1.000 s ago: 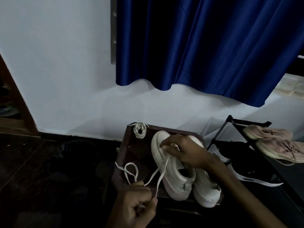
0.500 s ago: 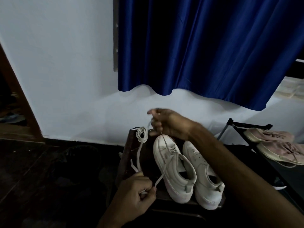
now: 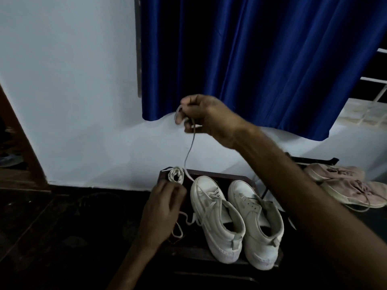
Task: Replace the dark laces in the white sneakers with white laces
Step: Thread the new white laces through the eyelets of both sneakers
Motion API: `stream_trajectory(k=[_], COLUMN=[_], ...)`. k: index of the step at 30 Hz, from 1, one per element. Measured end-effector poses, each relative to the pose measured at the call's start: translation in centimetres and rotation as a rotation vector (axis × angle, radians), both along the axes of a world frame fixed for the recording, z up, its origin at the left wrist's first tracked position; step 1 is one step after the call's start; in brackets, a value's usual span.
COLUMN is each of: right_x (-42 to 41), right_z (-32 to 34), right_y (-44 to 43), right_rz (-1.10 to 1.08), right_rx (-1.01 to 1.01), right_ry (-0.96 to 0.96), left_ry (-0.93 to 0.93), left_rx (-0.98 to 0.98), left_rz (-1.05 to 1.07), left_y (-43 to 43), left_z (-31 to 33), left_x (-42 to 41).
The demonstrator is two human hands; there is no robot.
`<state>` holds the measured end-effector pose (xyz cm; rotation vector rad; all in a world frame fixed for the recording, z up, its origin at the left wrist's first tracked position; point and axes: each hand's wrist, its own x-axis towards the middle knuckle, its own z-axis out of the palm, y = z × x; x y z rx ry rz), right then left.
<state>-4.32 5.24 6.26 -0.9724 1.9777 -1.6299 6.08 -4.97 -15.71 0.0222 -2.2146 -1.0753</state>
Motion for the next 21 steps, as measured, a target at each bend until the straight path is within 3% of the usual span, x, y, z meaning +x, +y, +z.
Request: stream_trajectory(k=[4,7,8,9,12,13,14,15,19,21], right_x=[2.3,3.3,3.3,3.4,3.2,3.2,3.2,3.2,3.2,3.1], right_z=[-3.6,-5.9,-6.5,-7.1,-8.3,-8.7,-9.0,-9.4,-10.7,-11.4], right_y=[0.6,1.5,1.9,2.2,3.0,3.2,3.4,3.6,3.9,3.9], right_rz=[0.038,0.055,0.059,0.06,0.06,0.065,0.069,0.072,0.095,0.106], right_rx=[0.124,0.127,0.121,0.118,0.145,0.157,0.164,0.163,0.152,0.145], right_ry=[-0.029,-0.065,-0.071,-0.079,-0.091,-0.095,-0.1,-0.106,-0.122,-0.135], left_ry=[-0.248,-0.36,-0.383,-0.386,-0.236,-0.193,-0.165,-0.143,-0.118,-0.075], left_rx=[0.882,1.291,1.29,1.169,0.293,0.133,0.131,0.258,1.108,1.215], left_rz=[-0.201,-0.293,-0.276,-0.217,0.179,0.244,0.228,0.141,-0.233,-0.239], left_y=[0.5,-1.2,-1.7,-2.1,-3.1,-3.4,-3.7,-3.9,-3.7,-3.8], left_z=[5.9,9.0,9.8,10.1,9.6,9.4,9.1,9.2,11.0,11.8], left_x=[-2.7,-4.4,-4.6,-4.8,-5.4,-5.4,-5.4,-5.4,-4.9,-4.7])
